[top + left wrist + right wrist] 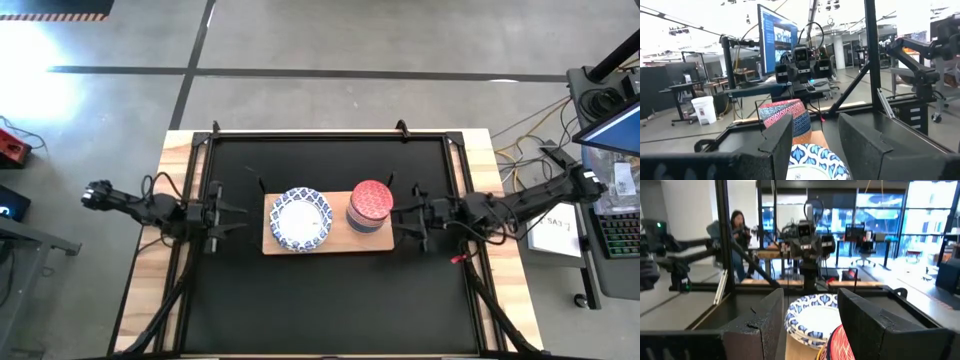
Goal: Place and stack bowls onto a shelf
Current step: Return to Home Position
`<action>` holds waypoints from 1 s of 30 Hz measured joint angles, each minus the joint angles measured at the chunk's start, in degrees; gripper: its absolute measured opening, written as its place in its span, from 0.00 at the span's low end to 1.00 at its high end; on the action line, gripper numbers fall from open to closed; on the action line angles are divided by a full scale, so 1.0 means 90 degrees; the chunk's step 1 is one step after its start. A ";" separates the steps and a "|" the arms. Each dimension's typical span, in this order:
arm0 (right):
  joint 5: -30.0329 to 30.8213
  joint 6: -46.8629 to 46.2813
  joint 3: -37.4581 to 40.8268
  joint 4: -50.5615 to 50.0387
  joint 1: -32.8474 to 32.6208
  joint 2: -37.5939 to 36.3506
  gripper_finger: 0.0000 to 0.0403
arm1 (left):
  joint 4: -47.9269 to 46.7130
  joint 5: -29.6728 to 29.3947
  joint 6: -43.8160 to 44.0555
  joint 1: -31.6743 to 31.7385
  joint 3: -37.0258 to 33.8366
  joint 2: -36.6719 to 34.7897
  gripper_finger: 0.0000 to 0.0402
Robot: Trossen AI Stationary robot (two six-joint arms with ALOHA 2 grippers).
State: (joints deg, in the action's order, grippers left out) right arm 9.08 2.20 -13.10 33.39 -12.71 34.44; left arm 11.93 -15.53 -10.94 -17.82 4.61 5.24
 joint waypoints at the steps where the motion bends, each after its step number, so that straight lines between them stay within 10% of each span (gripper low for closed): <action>1: 0.0000 0.0000 0.0108 0.0195 0.0000 -0.0009 0.44 | 0.0001 0.0000 0.0002 0.0000 -0.0061 -0.0077 0.35; 30: 0.0010 -0.0305 0.1364 0.1422 0.0000 -0.0408 0.44 | 0.0045 0.0049 0.0310 0.0002 -0.0446 -0.0554 0.35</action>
State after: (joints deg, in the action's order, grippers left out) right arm 9.17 -0.55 -0.82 46.19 -12.71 30.76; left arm 12.34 -15.09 -8.15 -17.80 0.60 0.25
